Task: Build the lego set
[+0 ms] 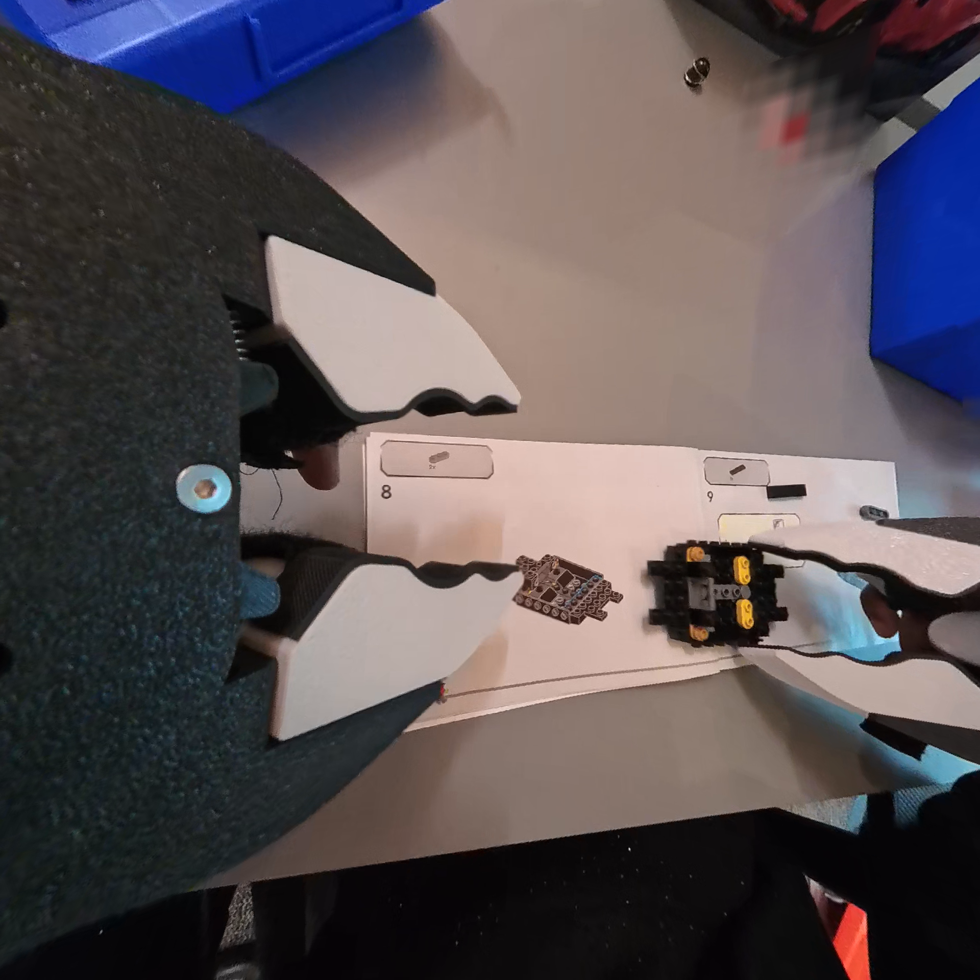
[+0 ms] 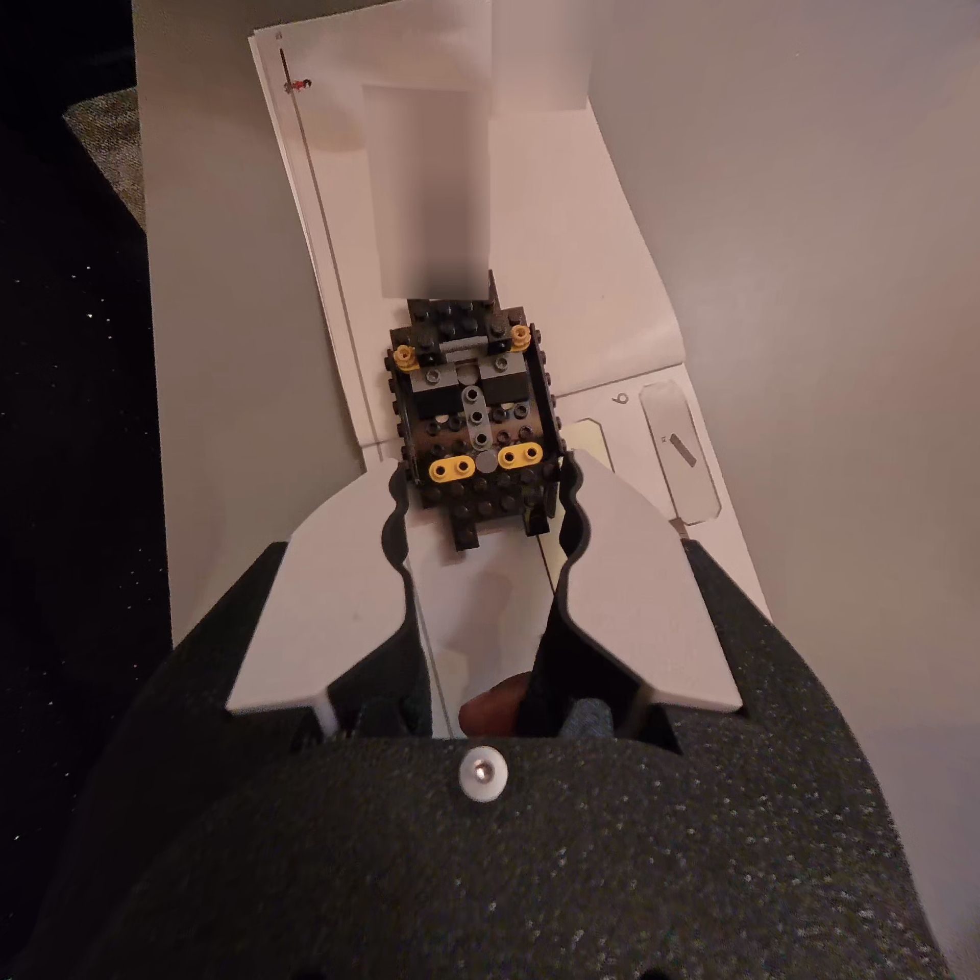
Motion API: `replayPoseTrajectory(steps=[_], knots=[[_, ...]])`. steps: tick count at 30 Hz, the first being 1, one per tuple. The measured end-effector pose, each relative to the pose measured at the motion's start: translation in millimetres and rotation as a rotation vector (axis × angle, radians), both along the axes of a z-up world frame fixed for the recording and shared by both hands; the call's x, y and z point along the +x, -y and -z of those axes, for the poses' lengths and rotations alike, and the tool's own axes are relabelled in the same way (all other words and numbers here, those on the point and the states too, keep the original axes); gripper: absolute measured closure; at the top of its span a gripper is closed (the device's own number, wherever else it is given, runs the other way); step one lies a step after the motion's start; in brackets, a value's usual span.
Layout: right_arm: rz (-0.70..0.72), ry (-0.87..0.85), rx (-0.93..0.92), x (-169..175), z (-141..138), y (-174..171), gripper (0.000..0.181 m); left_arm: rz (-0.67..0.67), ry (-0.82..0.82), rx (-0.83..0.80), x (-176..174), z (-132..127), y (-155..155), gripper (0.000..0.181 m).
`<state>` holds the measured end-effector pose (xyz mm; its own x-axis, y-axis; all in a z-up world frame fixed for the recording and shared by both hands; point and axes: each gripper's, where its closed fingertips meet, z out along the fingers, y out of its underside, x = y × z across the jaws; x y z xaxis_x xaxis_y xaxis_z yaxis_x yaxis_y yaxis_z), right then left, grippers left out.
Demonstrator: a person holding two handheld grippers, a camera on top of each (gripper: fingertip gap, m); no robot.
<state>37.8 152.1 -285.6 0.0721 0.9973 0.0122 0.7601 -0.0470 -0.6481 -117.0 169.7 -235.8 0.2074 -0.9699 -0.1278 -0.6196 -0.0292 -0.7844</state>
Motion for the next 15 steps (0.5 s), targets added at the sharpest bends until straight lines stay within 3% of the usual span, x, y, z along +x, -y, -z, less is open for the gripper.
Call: replayPoseTrajectory(steps=[10, 15], knots=[[-0.007, -0.017, -0.021, -6, 2, 2, 0.126, -0.109, -0.135, -0.057, -43, 21, -4, 0.131], [0.013, 0.052, -0.021, 7, 3, -1, 0.126, -0.061, -0.121, -0.042, -33, 23, -3, 0.141]])
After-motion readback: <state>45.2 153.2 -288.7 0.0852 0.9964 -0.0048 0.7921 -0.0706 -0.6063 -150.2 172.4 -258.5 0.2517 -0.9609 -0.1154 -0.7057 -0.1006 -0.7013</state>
